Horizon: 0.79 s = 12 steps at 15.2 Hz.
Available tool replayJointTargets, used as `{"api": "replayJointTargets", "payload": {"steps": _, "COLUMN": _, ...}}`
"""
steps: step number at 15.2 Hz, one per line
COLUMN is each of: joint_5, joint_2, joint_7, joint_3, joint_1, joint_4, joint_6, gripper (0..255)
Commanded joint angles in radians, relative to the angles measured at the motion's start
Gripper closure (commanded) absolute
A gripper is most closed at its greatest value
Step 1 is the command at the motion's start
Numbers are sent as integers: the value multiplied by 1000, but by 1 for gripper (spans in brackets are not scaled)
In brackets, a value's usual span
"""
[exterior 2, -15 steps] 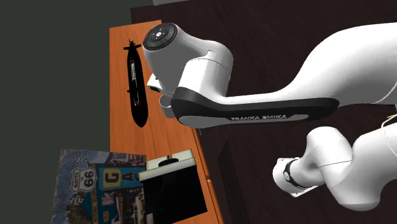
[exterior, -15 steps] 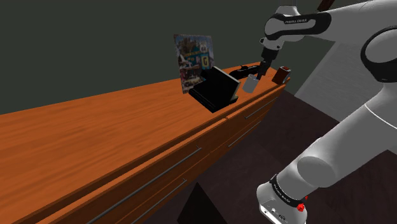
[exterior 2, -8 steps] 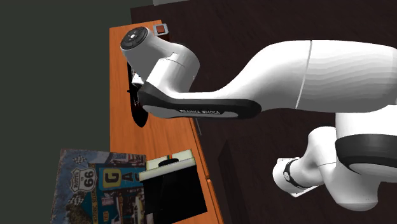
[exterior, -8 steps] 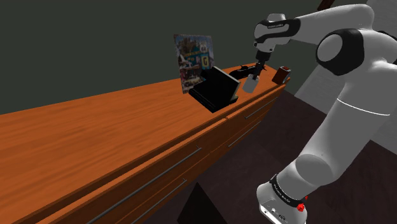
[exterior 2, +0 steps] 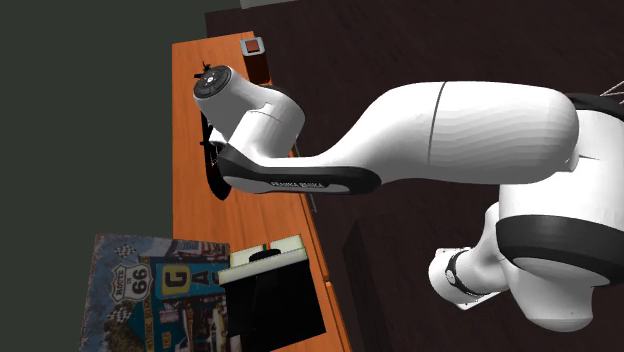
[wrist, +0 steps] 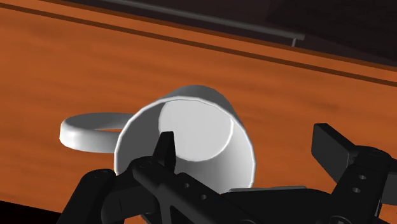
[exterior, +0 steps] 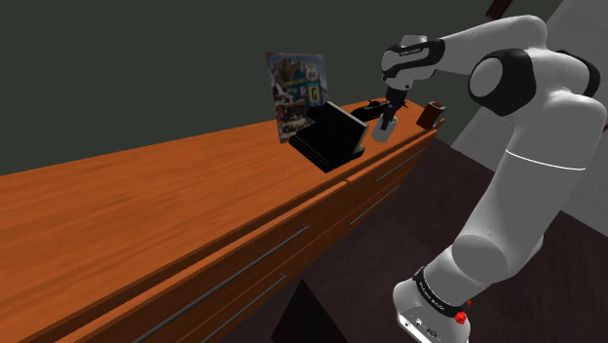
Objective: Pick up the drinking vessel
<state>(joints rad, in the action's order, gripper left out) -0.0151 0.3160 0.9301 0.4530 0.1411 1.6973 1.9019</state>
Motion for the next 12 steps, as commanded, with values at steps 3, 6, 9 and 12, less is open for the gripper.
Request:
{"api": "replayJointTargets", "payload": {"steps": 3, "joint_5": 3, "joint_2": 7, "joint_7": 0, "joint_3": -1, "joint_1": 1, "joint_4": 10, "joint_6": 17, "gripper": 255}}
{"api": "replayJointTargets", "payload": {"steps": 6, "joint_5": 3, "joint_2": 8, "joint_7": 0, "joint_3": -1, "joint_1": 1, "joint_4": 9, "joint_6": 16, "gripper": 255}}
{"api": "replayJointTargets", "payload": {"steps": 9, "joint_5": 3, "joint_2": 8, "joint_7": 0, "joint_3": -1, "joint_1": 1, "joint_4": 9, "joint_6": 16, "gripper": 255}}
{"api": "replayJointTargets", "payload": {"steps": 12, "joint_5": 2, "joint_2": 6, "joint_7": -1, "joint_3": -1, "joint_1": 0, "joint_4": 12, "joint_6": 18, "gripper": 255}}
